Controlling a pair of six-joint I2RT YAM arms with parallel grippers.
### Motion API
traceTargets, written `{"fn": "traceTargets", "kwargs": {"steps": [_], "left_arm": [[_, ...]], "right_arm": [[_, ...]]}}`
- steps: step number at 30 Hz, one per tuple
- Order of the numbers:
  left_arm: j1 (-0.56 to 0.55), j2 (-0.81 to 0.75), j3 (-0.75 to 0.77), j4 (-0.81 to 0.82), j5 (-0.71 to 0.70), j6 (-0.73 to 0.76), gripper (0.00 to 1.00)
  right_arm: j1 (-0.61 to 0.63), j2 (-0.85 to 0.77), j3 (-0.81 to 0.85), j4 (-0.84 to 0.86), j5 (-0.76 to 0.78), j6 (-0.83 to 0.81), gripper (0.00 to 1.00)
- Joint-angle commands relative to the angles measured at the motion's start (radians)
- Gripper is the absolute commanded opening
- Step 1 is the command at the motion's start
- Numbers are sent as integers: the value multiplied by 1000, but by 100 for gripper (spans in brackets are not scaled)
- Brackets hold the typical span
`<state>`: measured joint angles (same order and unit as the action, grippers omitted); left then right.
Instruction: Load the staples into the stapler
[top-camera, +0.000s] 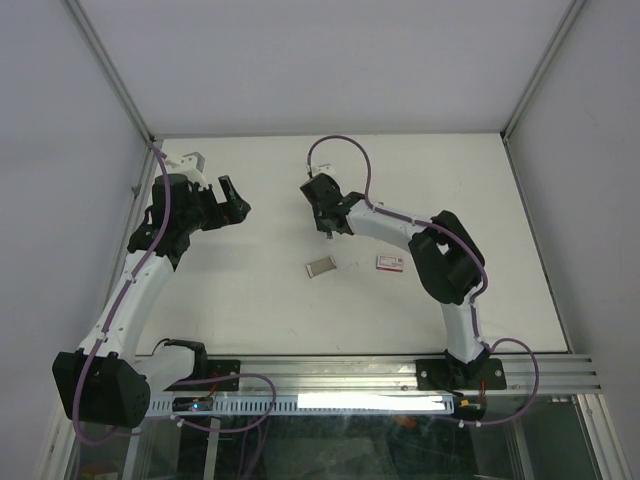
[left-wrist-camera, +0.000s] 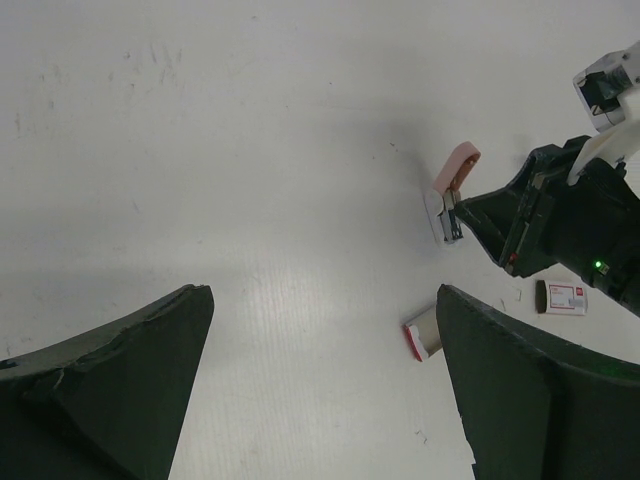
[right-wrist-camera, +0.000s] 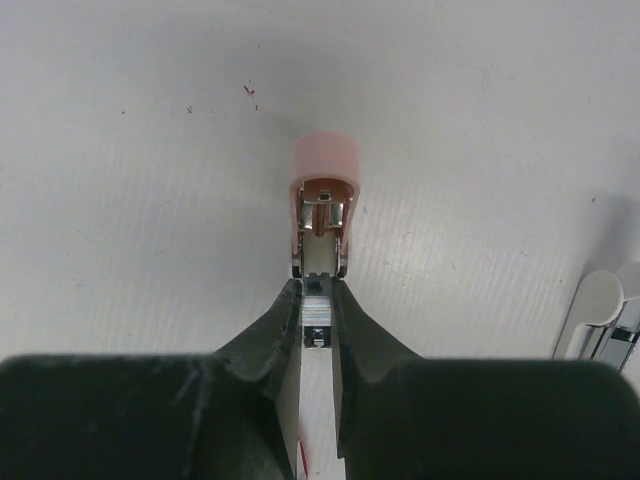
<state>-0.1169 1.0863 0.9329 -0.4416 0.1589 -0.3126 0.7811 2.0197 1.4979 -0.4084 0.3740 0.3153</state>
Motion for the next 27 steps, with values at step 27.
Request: {"fn": "traceTargets", "kwargs": {"steps": [27], "left_arm": [[2, -10, 1, 38, 25, 12, 99]], "right_arm": [[-1, 23, 21, 39, 7, -3, 15]]}}
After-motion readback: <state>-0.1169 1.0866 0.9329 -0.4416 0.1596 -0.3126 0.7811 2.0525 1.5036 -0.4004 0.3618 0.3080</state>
